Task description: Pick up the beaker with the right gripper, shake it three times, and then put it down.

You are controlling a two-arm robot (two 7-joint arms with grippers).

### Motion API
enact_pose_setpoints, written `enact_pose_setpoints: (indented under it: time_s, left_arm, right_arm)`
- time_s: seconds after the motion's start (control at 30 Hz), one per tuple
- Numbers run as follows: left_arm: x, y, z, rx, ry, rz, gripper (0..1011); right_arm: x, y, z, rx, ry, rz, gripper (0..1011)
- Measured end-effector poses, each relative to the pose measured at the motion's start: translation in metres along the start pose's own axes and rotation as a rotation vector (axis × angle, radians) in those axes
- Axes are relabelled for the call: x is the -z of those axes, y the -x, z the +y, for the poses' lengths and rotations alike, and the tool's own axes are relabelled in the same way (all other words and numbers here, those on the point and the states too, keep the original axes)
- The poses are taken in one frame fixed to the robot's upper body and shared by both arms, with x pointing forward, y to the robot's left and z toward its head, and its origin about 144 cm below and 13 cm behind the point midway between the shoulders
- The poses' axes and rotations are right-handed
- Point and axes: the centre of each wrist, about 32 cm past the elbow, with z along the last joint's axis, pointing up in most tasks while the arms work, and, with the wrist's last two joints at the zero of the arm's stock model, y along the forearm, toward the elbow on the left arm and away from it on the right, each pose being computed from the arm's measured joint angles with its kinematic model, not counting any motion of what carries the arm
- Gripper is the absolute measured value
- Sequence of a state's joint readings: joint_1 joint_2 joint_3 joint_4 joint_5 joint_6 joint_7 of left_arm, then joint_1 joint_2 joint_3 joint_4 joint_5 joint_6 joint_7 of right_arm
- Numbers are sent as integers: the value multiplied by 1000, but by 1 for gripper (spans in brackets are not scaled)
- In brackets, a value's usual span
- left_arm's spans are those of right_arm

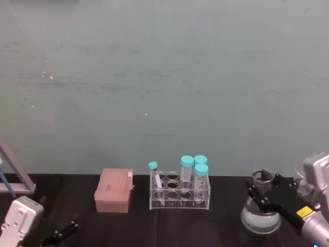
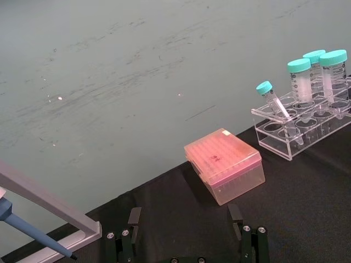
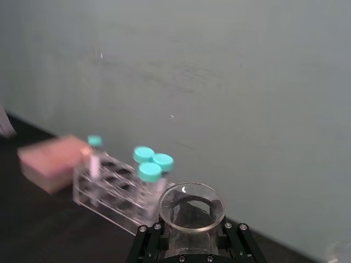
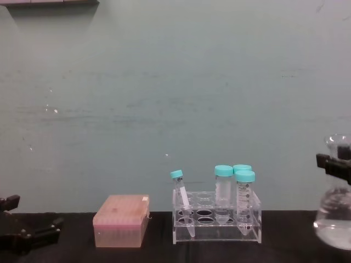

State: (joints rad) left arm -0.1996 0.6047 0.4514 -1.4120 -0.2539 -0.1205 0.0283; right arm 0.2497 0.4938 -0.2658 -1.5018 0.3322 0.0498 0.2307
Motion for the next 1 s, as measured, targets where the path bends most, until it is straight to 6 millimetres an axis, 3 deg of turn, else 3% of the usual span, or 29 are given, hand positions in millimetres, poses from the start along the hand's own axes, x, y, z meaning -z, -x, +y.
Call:
enact_pose_setpoints:
  time_s: [0.1,0.33,0.67,0.8,1.0]
  left_arm:
    - [0,0,0,0,0,0,1000]
    - [0,0,0,0,0,0,1000]
    - [0,0,0,0,0,0,1000]
    - [0,0,0,0,0,0,1000]
    - [0,0,0,0,0,0,1000]
  right_arm:
    - [5,1,-1,18,3,-200,450]
    - [10,0,-2,30,-10,-454,450]
    - [13,-2,-2,25,-20,-641,450]
    - [10,-2,-2,41,-9,-502,450]
    - [4,-4,-2,8,31,37,450]
